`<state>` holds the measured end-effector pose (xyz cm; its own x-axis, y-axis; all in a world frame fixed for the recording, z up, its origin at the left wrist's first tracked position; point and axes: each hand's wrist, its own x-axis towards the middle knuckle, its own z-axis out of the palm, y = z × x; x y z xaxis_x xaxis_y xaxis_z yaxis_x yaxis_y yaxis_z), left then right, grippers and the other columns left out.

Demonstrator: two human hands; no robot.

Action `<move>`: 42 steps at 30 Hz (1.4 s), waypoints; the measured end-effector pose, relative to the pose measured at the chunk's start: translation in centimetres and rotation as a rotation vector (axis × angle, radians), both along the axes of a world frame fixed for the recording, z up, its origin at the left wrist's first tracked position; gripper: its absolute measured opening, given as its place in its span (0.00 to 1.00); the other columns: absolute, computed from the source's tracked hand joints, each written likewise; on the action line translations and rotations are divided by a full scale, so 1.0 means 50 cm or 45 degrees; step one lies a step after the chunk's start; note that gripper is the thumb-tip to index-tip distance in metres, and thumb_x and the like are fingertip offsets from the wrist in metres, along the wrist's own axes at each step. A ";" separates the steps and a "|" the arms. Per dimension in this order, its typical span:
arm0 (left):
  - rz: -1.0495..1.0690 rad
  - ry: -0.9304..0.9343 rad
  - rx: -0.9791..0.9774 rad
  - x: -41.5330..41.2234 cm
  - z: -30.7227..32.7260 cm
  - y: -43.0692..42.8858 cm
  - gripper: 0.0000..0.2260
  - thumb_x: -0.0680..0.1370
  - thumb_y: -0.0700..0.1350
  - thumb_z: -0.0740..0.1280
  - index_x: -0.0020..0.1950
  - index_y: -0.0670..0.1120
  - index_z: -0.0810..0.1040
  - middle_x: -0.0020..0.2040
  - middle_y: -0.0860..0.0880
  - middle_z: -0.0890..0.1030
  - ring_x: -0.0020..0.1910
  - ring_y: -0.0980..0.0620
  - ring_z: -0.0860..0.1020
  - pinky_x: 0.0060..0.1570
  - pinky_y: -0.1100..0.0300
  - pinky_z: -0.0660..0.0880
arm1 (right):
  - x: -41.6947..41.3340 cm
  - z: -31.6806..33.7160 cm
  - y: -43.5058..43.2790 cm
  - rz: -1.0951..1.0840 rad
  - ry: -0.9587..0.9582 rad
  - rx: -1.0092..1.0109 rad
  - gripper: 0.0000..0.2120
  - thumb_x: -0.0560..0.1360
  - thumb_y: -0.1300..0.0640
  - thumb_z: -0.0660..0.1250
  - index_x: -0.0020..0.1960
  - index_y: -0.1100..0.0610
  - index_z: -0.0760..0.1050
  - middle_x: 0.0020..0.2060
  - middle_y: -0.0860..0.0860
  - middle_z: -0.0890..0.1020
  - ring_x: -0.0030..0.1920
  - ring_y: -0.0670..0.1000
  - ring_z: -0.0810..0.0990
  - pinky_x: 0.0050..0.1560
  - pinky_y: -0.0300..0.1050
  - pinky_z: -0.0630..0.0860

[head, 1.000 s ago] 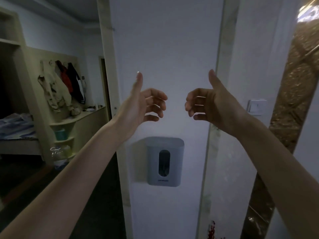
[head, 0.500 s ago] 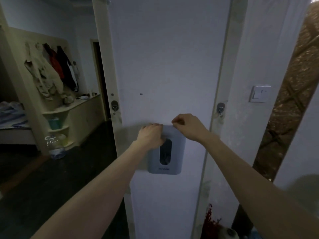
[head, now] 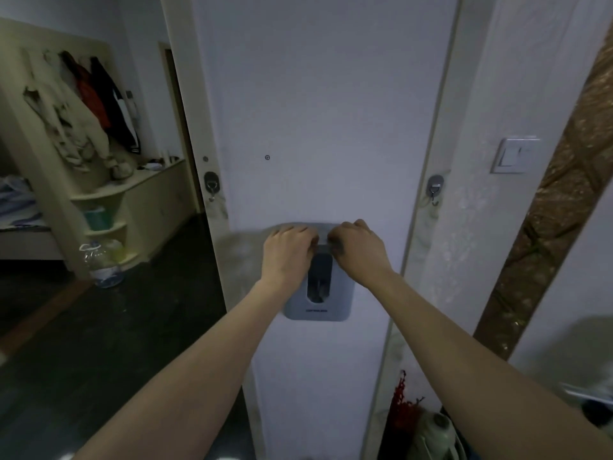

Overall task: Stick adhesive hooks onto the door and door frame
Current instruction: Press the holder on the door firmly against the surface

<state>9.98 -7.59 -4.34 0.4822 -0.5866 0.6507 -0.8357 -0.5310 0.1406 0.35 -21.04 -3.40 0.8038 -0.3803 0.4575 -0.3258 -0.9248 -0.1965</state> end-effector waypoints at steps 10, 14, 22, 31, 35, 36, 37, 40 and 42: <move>-0.077 0.111 -0.265 -0.018 -0.012 0.014 0.04 0.80 0.46 0.71 0.51 0.51 0.86 0.57 0.54 0.87 0.58 0.50 0.83 0.52 0.55 0.77 | -0.019 -0.021 0.012 0.018 -0.341 0.125 0.06 0.80 0.58 0.67 0.51 0.55 0.84 0.50 0.49 0.86 0.53 0.53 0.78 0.39 0.45 0.71; -0.167 0.178 -0.278 -0.044 -0.016 0.040 0.05 0.82 0.48 0.69 0.54 0.52 0.84 0.61 0.55 0.86 0.59 0.50 0.83 0.58 0.52 0.79 | -0.049 -0.016 0.033 0.087 -0.337 0.251 0.07 0.79 0.56 0.67 0.54 0.51 0.83 0.48 0.47 0.84 0.50 0.50 0.80 0.44 0.45 0.74; -0.345 0.592 -0.228 -0.116 -0.140 0.094 0.02 0.83 0.46 0.70 0.54 0.51 0.81 0.43 0.61 0.83 0.42 0.62 0.84 0.49 0.56 0.84 | -0.141 -0.132 0.068 0.225 -0.180 0.704 0.04 0.77 0.51 0.74 0.50 0.50 0.84 0.44 0.45 0.87 0.47 0.47 0.86 0.53 0.49 0.84; -0.367 1.086 0.266 -0.197 -0.510 0.131 0.05 0.85 0.44 0.66 0.53 0.50 0.82 0.42 0.56 0.86 0.40 0.56 0.84 0.49 0.47 0.84 | -0.252 -0.530 0.107 0.018 0.204 1.372 0.06 0.79 0.56 0.74 0.53 0.57 0.84 0.42 0.50 0.88 0.40 0.45 0.85 0.41 0.36 0.80; -0.374 1.197 0.419 -0.237 -0.702 0.151 0.07 0.85 0.45 0.64 0.54 0.50 0.82 0.44 0.56 0.86 0.43 0.54 0.84 0.50 0.49 0.82 | -0.293 -0.737 0.127 -0.110 0.329 1.524 0.05 0.79 0.57 0.74 0.52 0.59 0.84 0.39 0.49 0.86 0.37 0.45 0.82 0.39 0.36 0.78; -0.355 1.209 0.445 -0.246 -0.753 0.154 0.08 0.86 0.45 0.63 0.55 0.51 0.82 0.45 0.56 0.86 0.45 0.54 0.84 0.50 0.49 0.82 | -0.300 -0.791 0.130 -0.141 0.354 1.540 0.05 0.79 0.57 0.74 0.51 0.59 0.84 0.38 0.49 0.85 0.36 0.43 0.81 0.38 0.36 0.77; -0.329 1.215 0.468 -0.255 -0.804 0.158 0.09 0.86 0.47 0.62 0.57 0.51 0.82 0.48 0.56 0.87 0.48 0.53 0.84 0.51 0.51 0.81 | -0.307 -0.844 0.132 -0.177 0.376 1.543 0.05 0.79 0.57 0.74 0.50 0.59 0.84 0.36 0.48 0.84 0.34 0.42 0.80 0.38 0.37 0.76; -0.197 1.249 0.451 -0.270 -0.977 0.157 0.11 0.87 0.48 0.61 0.63 0.53 0.82 0.57 0.56 0.86 0.54 0.53 0.82 0.50 0.55 0.77 | -0.316 -1.033 0.124 -0.296 0.446 1.469 0.04 0.78 0.58 0.75 0.47 0.58 0.85 0.34 0.47 0.83 0.32 0.40 0.80 0.41 0.42 0.77; -0.126 1.345 0.410 -0.273 -1.093 0.156 0.11 0.87 0.49 0.60 0.64 0.55 0.81 0.57 0.57 0.86 0.53 0.54 0.82 0.52 0.54 0.79 | -0.315 -1.167 0.110 -0.410 0.520 1.421 0.04 0.77 0.56 0.75 0.48 0.57 0.85 0.38 0.50 0.85 0.39 0.47 0.83 0.48 0.49 0.82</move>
<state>-3.67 0.23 -59.00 0.6462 -0.7209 -0.2503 -0.4173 -0.6084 0.6750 -15.39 -15.54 -61.73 0.6088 -0.6092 -0.5081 -0.7308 -0.1814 -0.6580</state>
